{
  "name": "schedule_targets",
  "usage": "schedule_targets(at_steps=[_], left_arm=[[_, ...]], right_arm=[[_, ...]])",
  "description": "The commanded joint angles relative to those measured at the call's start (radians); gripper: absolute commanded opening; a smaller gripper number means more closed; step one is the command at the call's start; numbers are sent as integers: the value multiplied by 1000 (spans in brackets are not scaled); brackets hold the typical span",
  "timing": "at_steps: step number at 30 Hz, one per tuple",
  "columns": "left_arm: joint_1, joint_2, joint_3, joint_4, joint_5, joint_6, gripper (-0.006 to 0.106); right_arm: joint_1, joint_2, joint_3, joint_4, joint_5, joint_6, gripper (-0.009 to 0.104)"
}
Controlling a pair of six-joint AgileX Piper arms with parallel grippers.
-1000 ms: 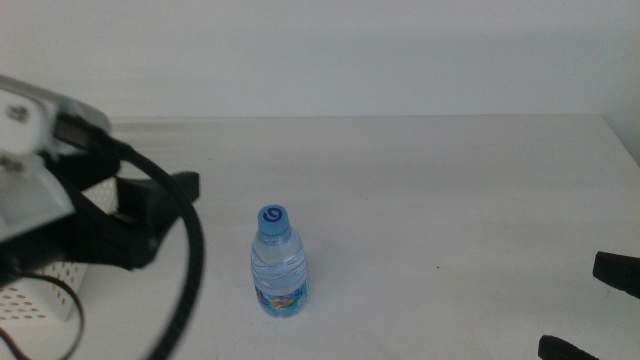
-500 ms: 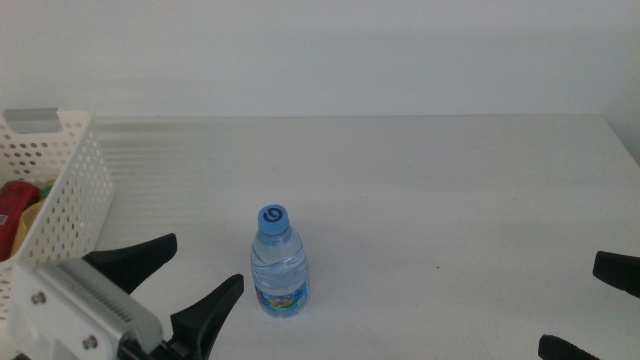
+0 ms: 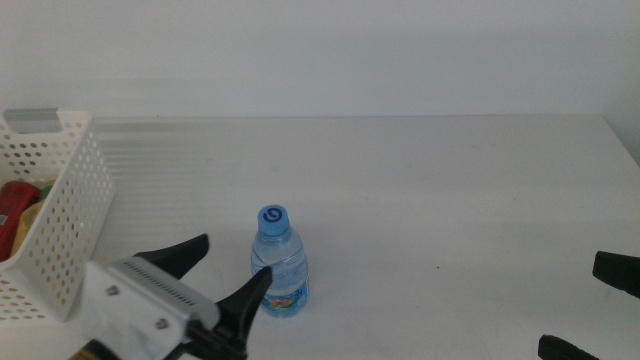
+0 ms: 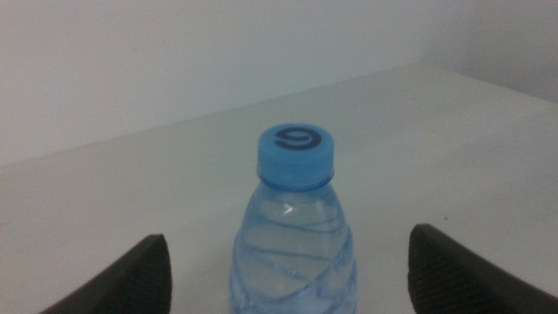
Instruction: Use arms to grab the bottles and put them into the dustbin to the left of the table.
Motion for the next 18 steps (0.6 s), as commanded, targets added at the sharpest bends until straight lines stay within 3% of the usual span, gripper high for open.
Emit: schedule_targets(at_steps=[1, 18], left_arm=[[-8, 62, -36, 25, -184, -29, 88], [1, 329, -200, 14, -241, -93, 88]], right_arm=[[3, 6, -26, -4, -82, -9, 77], [3, 6, -26, -4, -82, -9, 77]])
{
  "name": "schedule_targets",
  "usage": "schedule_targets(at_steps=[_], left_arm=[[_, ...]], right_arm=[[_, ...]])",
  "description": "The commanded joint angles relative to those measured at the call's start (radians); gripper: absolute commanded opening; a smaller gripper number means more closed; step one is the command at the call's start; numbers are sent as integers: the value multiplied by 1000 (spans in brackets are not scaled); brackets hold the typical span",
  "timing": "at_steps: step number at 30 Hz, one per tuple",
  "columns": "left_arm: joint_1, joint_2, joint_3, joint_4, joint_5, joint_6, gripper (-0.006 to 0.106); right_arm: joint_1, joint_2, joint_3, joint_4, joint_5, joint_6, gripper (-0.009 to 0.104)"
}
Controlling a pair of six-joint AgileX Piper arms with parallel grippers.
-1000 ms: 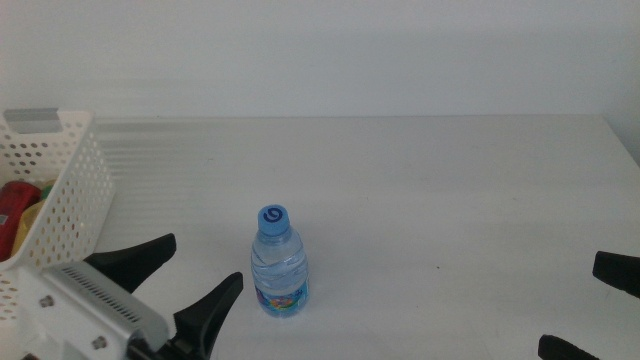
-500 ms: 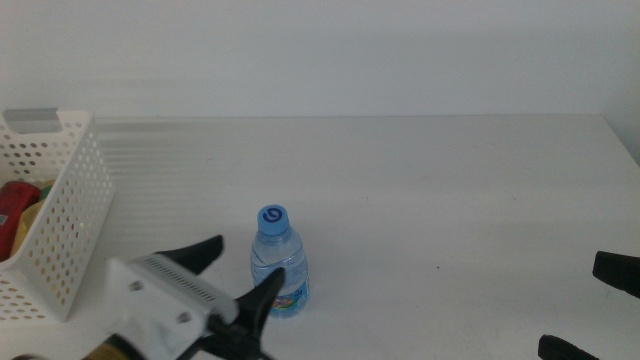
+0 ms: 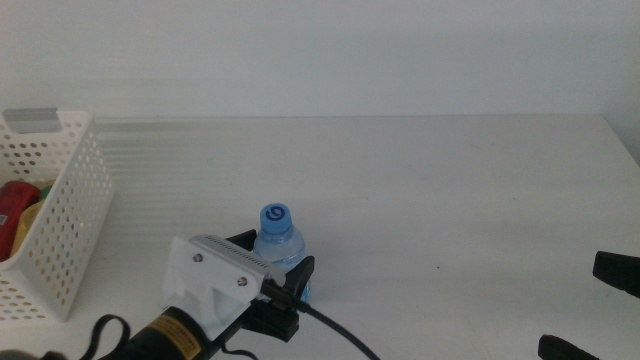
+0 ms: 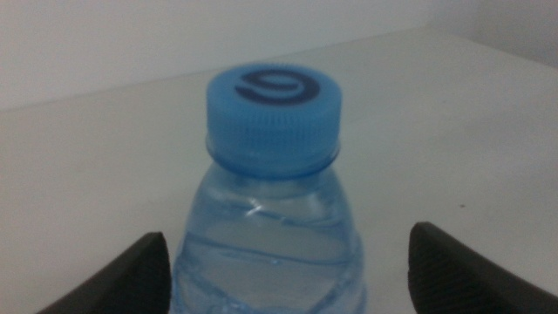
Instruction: Use arms to grab the bottles and put them into the dustbin to the left of the table.
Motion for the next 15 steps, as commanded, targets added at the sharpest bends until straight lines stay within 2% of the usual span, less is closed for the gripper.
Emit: schedule_targets(at_steps=[1, 11, 15], left_arm=[[0, -2, -29, -16, -158, -15, 87], [0, 111, -72, -36, -179, -17, 87], [-2, 117, -75, -34, -179, -19, 82]], right_arm=[[3, 6, -26, -4, -81, -9, 77], [3, 6, -26, -4, -80, -9, 77], [3, 6, -26, -4, -80, -9, 77]])
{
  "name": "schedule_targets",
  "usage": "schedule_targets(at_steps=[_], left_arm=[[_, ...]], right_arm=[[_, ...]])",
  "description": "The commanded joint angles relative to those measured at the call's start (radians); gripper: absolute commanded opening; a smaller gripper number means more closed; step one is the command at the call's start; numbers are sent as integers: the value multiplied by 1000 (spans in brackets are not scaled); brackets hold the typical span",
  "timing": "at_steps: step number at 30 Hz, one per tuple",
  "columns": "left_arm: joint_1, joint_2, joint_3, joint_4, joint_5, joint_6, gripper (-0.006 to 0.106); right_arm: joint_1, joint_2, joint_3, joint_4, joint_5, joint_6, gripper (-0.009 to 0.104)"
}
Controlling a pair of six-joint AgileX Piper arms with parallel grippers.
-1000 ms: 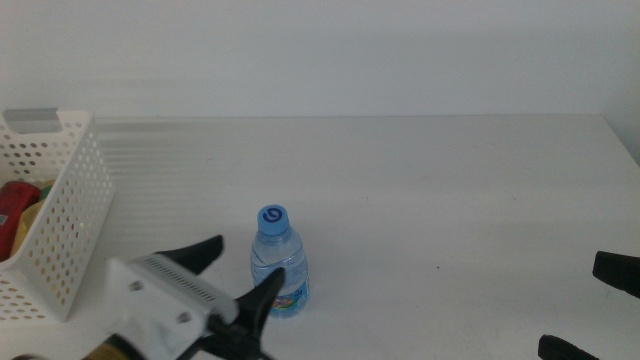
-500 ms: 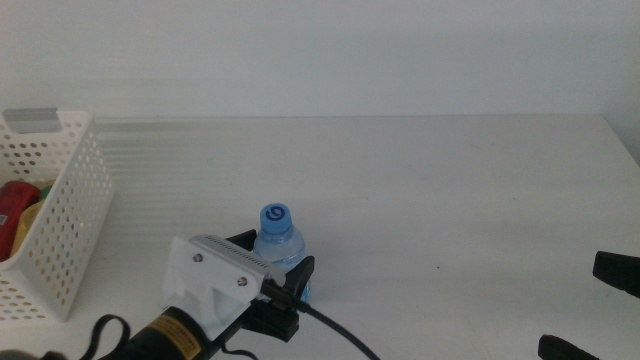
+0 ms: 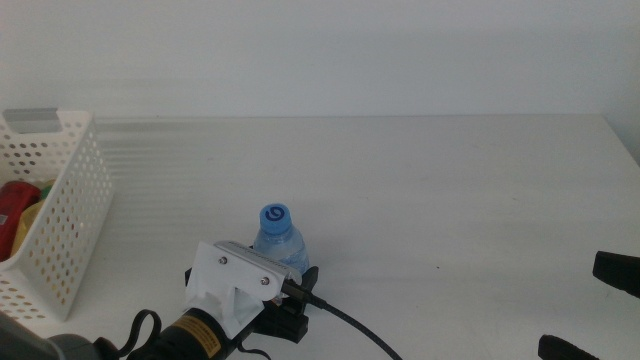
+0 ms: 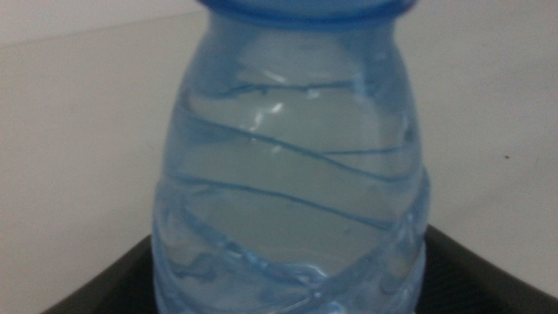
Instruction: Use arms to grab the bottles and put them into the dustbin to the left of the table.
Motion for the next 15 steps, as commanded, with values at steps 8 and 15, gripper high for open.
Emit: schedule_targets(at_steps=[8, 15], left_arm=[[-2, -32, -13, -9, -180, -33, 32], [-2, -108, 0, 10, -80, -161, -5]], right_arm=[[3, 6, -26, -4, -80, -9, 77], [3, 6, -26, -4, -80, -9, 77]])
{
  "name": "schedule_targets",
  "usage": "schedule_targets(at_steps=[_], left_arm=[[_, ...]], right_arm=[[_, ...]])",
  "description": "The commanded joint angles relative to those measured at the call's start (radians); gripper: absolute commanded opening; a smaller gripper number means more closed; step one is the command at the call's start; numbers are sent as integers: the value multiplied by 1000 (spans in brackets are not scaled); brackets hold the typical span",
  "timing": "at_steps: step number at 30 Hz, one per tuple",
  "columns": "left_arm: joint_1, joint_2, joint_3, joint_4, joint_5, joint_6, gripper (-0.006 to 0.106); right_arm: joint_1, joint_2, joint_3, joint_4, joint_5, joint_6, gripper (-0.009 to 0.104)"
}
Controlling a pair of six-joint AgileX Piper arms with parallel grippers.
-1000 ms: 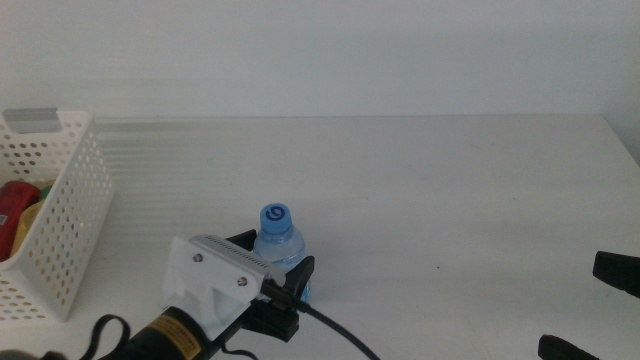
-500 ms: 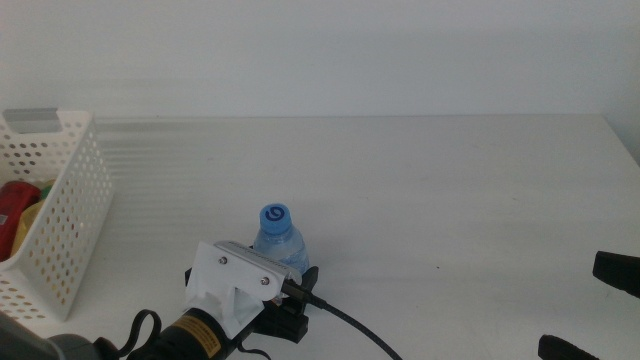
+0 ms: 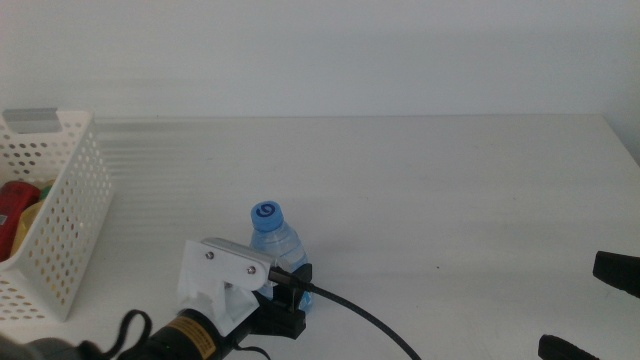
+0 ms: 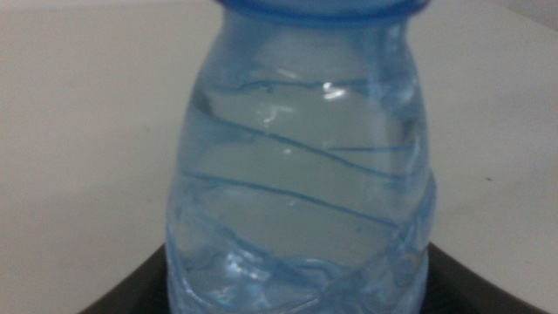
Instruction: Use arms to grab the bottles and put them into the dustbin to the left of the table.
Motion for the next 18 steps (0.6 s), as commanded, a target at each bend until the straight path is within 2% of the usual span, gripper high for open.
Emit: schedule_targets(at_steps=[1, 8, 13, 18], left_arm=[[-2, -95, -12, 8, -72, -36, -5], [-2, -356, -27, -2, 217, 83, -5], [3, -543, -152, -81, 606, 239, -5], [68, -632, -329, -149, 1007, 397, -5]], right_arm=[[3, 6, -26, -4, -80, -9, 77], [3, 6, -26, -4, -80, -9, 77], [3, 6, -26, -4, -80, -9, 77], [3, 6, -26, -4, -80, -9, 77]])
